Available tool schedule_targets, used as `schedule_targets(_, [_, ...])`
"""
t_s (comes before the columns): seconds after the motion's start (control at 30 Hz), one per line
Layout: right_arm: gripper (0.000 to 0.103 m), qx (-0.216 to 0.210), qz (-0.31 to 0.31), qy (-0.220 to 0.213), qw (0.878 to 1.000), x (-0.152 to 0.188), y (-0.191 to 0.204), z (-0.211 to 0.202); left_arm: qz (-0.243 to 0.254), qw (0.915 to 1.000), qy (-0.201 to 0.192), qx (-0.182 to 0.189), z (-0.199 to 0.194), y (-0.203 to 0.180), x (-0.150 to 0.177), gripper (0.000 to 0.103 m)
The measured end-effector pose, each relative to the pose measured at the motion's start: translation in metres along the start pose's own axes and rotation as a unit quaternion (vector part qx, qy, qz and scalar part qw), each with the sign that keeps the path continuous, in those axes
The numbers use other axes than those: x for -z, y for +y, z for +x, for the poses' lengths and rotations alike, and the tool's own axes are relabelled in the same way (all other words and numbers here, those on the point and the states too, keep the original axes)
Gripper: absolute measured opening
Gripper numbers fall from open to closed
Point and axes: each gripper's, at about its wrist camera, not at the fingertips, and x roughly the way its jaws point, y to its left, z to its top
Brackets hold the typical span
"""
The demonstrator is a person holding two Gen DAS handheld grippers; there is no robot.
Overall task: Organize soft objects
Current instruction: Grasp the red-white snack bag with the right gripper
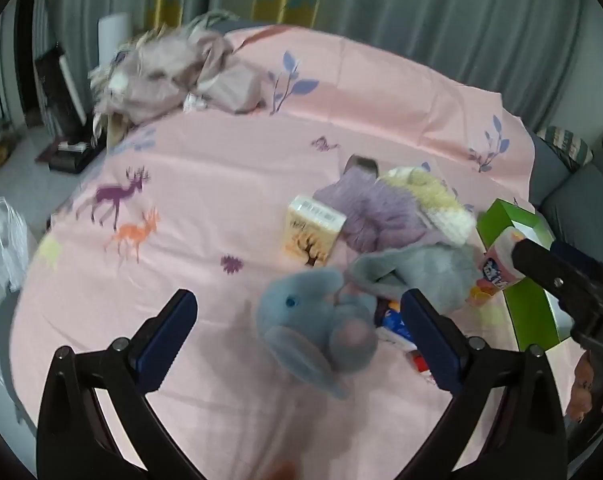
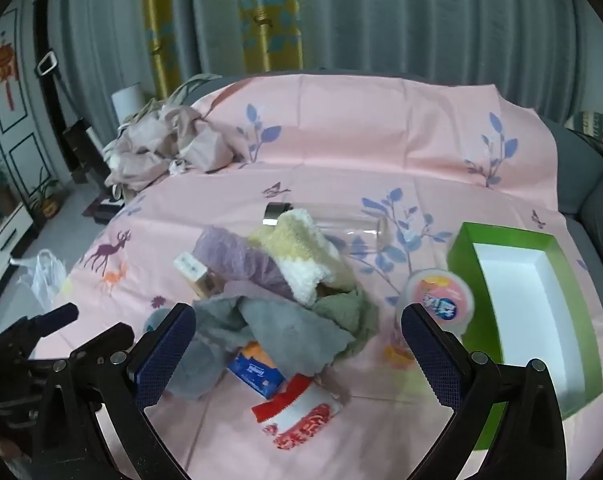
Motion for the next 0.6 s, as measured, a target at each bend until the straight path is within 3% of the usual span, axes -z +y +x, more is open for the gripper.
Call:
schedule_targets(0.1, [0.103,-0.008,0.015,0.007,1.000,0.031,-0.009,0.010,-0.012,0.9999,0.010,-0.005,0.006,0.009,-0.001,0.101])
schedule_targets(0.4, [0.098,-0.048,0.043,0.018,0.998,0.044,-0.016,0.019,-0.013,0.9997,0.019,0.010,0.010,0.018,0.000,0.093])
schedule_targets(0.6, [0.097,-0.029,0.025,0.029,0.999,0.048,-0.007,0.024,-0.003,0.9990,0.027,0.036,0.011,0.015,0.001,0.088])
